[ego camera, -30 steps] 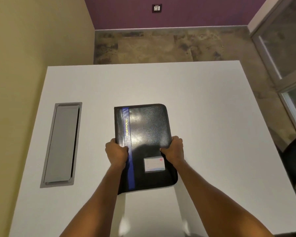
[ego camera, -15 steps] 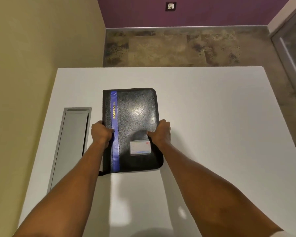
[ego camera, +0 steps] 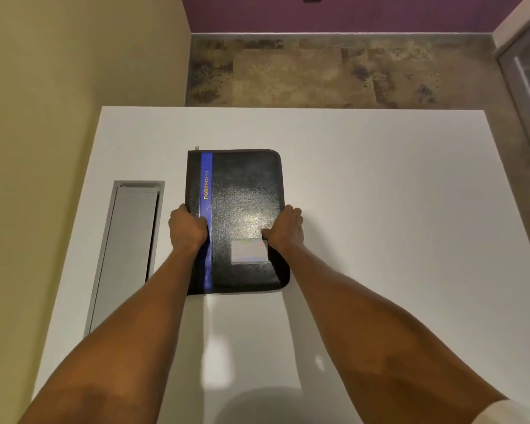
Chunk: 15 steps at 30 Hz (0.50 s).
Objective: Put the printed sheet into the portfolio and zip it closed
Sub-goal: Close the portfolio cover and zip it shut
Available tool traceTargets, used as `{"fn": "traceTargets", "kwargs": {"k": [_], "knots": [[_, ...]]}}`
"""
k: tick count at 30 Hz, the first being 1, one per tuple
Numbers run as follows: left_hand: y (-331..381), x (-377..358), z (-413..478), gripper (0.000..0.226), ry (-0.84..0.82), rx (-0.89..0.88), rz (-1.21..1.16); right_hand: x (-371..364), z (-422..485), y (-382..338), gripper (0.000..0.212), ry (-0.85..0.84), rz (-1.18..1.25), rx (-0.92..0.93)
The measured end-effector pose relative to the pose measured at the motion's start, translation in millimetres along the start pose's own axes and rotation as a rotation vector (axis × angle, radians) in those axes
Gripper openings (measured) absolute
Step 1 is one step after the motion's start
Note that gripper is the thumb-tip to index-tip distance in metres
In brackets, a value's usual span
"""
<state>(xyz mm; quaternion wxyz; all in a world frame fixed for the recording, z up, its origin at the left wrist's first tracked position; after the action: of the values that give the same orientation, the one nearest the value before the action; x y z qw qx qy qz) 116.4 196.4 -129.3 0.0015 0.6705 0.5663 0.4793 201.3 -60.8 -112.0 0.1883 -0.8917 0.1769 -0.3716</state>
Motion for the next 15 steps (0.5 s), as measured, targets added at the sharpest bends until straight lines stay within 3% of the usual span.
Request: {"fn": "traceTargets", "kwargs": {"k": [5, 8, 12, 15], "knots": [[-14, -17, -32, 0.056, -0.058, -0.069, 0.186, -5, -31, -7, 0.062, 0.097, -0.121, 0.091], [-19, -23, -62, 0.056, -0.036, -0.12, 0.325, -17, -51, -3, 0.07, 0.084, -0.127, 0.147], [-28, -41, -106, 0.055, -0.04, -0.2, 0.435, -33, -84, 19, 0.059, 0.093, -0.147, 0.206], [-31, -60, -149, 0.056, -0.044, -0.187, 0.448, -43, -112, 46, 0.068, 0.037, -0.197, 0.191]]}}
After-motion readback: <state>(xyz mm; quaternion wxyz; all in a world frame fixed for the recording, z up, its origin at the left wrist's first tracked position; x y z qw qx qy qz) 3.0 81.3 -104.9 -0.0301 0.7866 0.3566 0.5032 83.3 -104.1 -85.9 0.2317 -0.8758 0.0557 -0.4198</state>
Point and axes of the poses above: each hand's wrist, its own z-axis towards the middle knuckle, its own x-axis out of the back of the hand, y = z × x, the point moved 6 cm from there along z, towards the middle knuckle, and after that the axes turned 14 degrees about -y, right-handed, at the moved point
